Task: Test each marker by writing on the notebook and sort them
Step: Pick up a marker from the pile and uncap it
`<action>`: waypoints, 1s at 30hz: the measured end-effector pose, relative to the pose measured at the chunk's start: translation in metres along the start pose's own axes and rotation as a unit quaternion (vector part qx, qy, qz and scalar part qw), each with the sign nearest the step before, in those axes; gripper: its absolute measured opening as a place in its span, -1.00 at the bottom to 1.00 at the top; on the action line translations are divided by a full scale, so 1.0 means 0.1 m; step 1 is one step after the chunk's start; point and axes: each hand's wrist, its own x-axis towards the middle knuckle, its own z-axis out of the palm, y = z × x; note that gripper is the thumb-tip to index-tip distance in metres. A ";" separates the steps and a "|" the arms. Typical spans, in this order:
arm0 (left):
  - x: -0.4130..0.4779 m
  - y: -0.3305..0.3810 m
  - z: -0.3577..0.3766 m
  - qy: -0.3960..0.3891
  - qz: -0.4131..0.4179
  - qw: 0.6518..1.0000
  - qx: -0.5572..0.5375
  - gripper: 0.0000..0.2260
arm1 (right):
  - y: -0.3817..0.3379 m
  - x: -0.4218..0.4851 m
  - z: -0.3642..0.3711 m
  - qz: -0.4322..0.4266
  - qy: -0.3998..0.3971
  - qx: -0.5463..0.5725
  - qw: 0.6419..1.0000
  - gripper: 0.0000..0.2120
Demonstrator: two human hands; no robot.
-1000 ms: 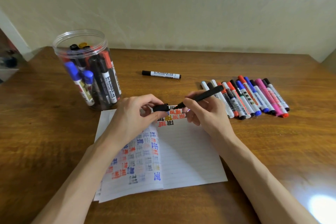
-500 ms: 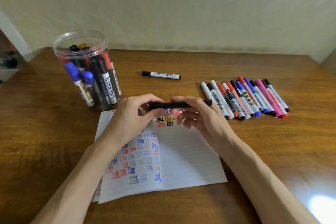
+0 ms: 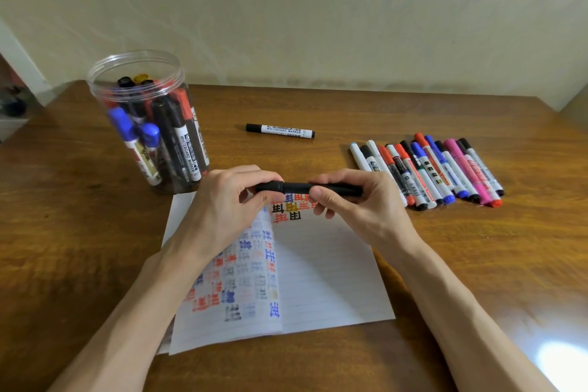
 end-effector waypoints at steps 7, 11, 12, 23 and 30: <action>0.01 -0.03 0.01 0.006 0.018 1.000 0.016 -0.78 | 0.04 0.00 0.01 -0.011 -0.005 -0.024 1.000 -0.81; 0.02 -0.03 0.00 0.007 0.004 1.000 -0.010 -0.78 | 0.04 0.02 -0.02 -0.015 -0.012 -0.039 0.999 -0.80; 0.02 -0.02 0.00 0.009 0.000 1.000 -0.018 -0.78 | 0.03 0.03 -0.04 -0.017 -0.013 -0.047 0.999 -0.80; 0.19 0.10 0.14 -0.006 -0.117 0.993 0.004 -0.50 | 0.12 0.09 -0.22 -0.009 0.162 -0.298 0.941 -0.84; 0.49 0.30 0.09 -0.195 -0.162 0.944 0.210 -0.62 | 0.33 0.14 -0.55 0.117 0.345 -0.400 0.841 -0.76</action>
